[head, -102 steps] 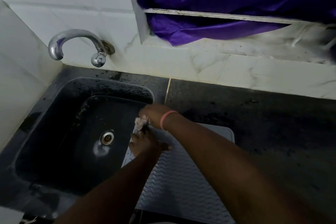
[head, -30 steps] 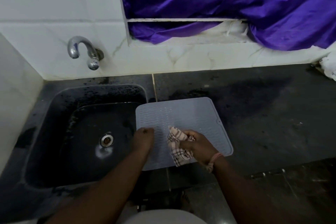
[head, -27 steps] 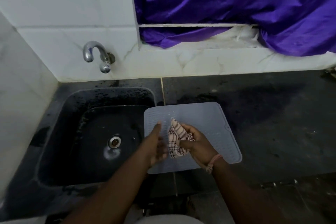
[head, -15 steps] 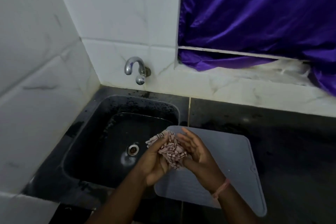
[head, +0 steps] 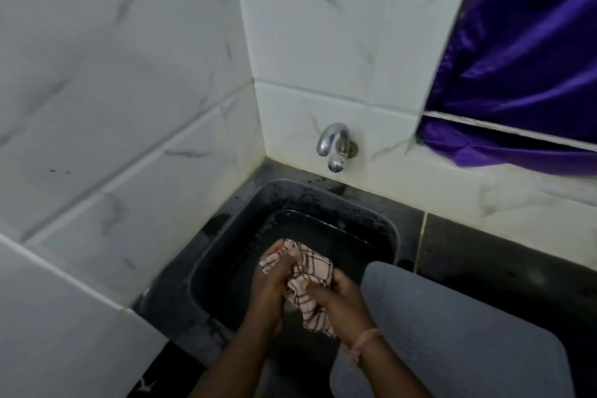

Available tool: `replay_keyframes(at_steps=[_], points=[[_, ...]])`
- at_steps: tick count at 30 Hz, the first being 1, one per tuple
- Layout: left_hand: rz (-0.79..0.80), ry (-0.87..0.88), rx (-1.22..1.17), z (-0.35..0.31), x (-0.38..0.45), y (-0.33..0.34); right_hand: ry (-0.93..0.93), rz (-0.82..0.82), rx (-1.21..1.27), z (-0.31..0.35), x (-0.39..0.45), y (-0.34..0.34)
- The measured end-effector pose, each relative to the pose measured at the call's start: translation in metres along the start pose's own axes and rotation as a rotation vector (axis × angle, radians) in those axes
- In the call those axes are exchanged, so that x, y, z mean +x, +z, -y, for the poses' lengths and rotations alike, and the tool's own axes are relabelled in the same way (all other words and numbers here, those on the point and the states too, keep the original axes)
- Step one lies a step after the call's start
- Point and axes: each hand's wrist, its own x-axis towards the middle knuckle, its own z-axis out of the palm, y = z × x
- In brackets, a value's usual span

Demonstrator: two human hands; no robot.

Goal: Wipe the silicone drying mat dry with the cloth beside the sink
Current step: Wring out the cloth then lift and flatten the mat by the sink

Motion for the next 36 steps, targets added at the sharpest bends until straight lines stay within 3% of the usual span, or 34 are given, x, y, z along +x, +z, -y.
replay_keyframes(at_steps=[2,5,7,9,12,14,16,18,20,22,24,26,29,30,31,34,36], points=[[0.021,0.006,0.069,-0.017,0.020,-0.022,-0.092,-0.014,-0.142,0.012,0.019,0.012],[0.216,-0.113,0.122,-0.050,0.042,-0.049,-0.166,0.072,-0.268,0.040,0.041,0.025],[0.396,-0.186,0.165,-0.070,0.055,-0.066,-0.154,0.197,-0.092,0.054,0.056,0.032],[0.451,-0.258,0.026,-0.087,0.062,-0.075,-0.169,0.280,0.159,0.068,0.066,0.037],[0.471,-0.352,-0.182,-0.114,0.070,-0.076,-0.186,0.030,0.162,0.065,0.094,0.047],[0.503,-0.391,-0.195,-0.126,0.080,-0.076,-0.157,-0.239,-0.182,0.049,0.115,0.051],[0.545,-0.439,-0.106,-0.135,0.091,-0.078,-0.153,-0.357,-0.535,0.033,0.126,0.059],[0.513,-0.462,-0.075,-0.139,0.102,-0.081,-0.176,-0.509,-0.636,0.027,0.128,0.066],[0.502,-0.485,-0.156,-0.138,0.110,-0.088,-0.144,-0.562,-0.519,0.030,0.128,0.073],[0.529,-0.510,-0.234,-0.135,0.116,-0.092,-0.039,-0.361,-0.272,0.034,0.126,0.088],[0.554,-0.517,-0.165,-0.132,0.120,-0.093,0.036,-0.157,-0.022,0.034,0.125,0.101],[0.487,-0.411,0.086,-0.131,0.127,-0.086,0.089,-0.117,0.119,0.026,0.132,0.111],[0.266,-0.031,0.712,-0.129,0.149,-0.078,0.091,-0.297,0.095,0.016,0.151,0.118],[0.245,0.027,0.819,-0.129,0.158,-0.078,0.090,-0.341,0.092,0.017,0.158,0.117],[0.262,-0.015,0.804,-0.127,0.169,-0.080,0.090,-0.356,0.094,0.020,0.165,0.117],[0.388,-0.427,0.427,-0.128,0.183,-0.078,0.085,-0.266,0.229,0.032,0.183,0.109],[0.401,-0.531,0.233,-0.130,0.190,-0.075,0.086,-0.255,0.280,0.037,0.198,0.106]])
